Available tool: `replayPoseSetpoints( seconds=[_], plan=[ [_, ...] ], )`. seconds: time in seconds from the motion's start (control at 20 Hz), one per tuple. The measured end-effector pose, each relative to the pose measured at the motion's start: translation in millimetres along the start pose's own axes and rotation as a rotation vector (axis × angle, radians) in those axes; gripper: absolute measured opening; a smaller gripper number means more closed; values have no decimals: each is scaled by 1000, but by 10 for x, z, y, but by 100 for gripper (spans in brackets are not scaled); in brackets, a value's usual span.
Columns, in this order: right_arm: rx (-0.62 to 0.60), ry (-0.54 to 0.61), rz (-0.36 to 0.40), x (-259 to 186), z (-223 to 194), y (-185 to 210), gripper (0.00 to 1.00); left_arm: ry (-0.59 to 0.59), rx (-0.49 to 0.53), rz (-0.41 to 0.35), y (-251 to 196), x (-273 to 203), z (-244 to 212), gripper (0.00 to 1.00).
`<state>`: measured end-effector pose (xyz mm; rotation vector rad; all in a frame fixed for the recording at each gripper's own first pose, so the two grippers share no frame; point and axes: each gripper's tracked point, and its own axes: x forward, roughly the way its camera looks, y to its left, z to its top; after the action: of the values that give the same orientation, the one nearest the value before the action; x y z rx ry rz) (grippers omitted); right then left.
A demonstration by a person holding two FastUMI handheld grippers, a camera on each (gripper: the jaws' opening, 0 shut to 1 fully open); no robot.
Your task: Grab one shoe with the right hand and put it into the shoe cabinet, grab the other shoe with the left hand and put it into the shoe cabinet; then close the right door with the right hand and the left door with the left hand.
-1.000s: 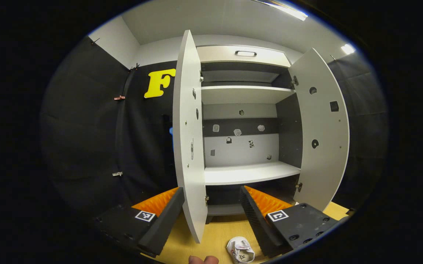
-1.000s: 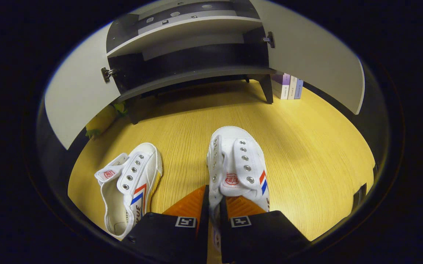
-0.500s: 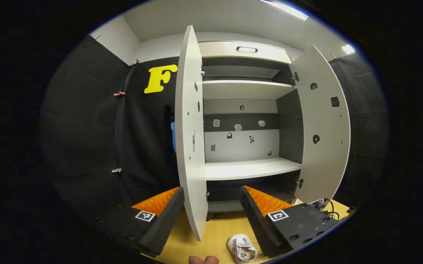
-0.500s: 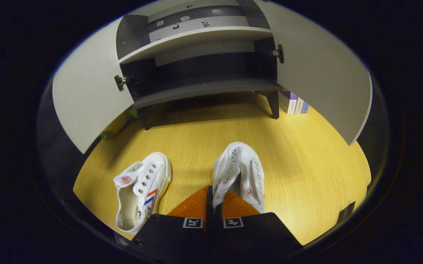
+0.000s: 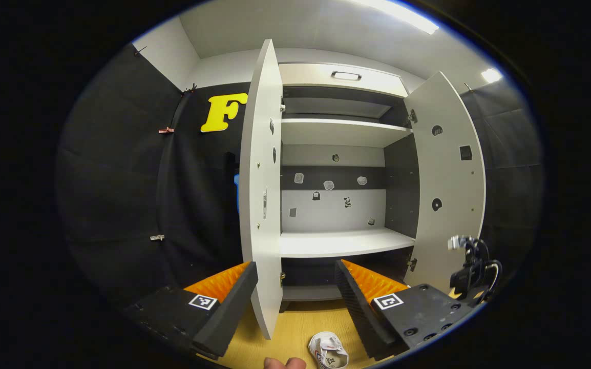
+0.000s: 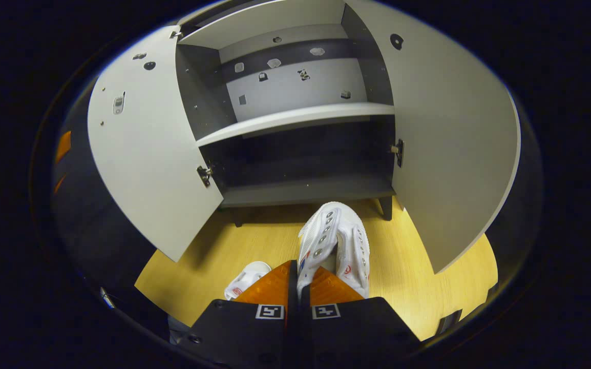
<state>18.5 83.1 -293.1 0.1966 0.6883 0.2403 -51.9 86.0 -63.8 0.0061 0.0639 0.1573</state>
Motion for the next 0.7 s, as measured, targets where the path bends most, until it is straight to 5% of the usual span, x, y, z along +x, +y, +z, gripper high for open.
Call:
replayPoseSetpoints(
  seconds=[0.35,0.7],
  plan=[
    [-39,-139,36,0,1363,321,5,6,-23,-20,-141,0,-38,95],
    [-125,-204,-21,495,2492,273,5,6,-28,-39,-214,44,-80,95]
  ],
)
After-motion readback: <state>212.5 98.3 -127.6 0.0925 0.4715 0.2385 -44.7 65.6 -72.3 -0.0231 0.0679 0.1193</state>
